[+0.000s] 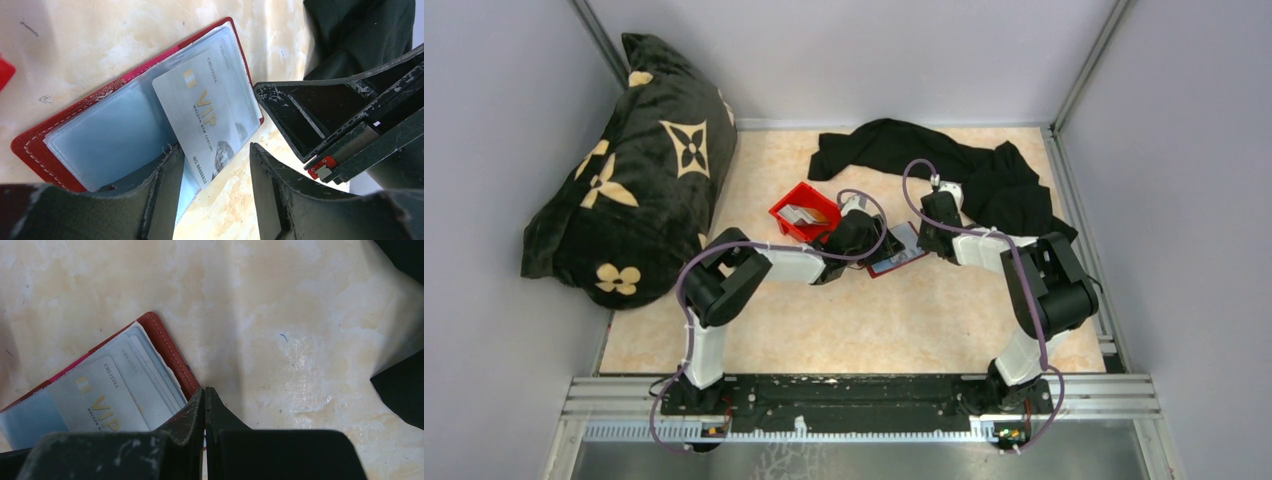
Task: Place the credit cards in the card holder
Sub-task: Insert the credit card into the card holder.
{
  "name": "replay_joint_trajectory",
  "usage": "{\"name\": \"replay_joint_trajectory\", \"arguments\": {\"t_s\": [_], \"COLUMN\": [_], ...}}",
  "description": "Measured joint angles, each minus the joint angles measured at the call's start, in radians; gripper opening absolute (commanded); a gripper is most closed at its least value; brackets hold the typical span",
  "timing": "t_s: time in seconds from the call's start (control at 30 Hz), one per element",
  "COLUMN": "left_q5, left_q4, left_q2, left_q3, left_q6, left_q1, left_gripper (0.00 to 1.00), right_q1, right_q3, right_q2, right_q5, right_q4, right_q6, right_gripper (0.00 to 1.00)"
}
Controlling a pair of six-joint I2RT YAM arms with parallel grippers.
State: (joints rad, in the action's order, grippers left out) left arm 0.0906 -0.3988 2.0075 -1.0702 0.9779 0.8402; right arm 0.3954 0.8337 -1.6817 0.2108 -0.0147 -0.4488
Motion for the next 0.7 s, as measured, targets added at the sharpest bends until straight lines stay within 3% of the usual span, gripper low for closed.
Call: {"name": "replay_joint_trajectory", "arguments": {"t_s": [0.7], "left_q5": [0.016], "left_q4": [0.134], "left_q2": [-0.027], "left_q3": [-0.043], "left_q6": [-0.090], "left_q1": [0.002], "left_gripper": [0.60], "right_q1": [0.000], "right_q3": [0.007], "right_q2": [-0.003], "right_q5": [0.000], "right_q4": [0.010], "right_q6": [0.002], "right_gripper": [0.00]}}
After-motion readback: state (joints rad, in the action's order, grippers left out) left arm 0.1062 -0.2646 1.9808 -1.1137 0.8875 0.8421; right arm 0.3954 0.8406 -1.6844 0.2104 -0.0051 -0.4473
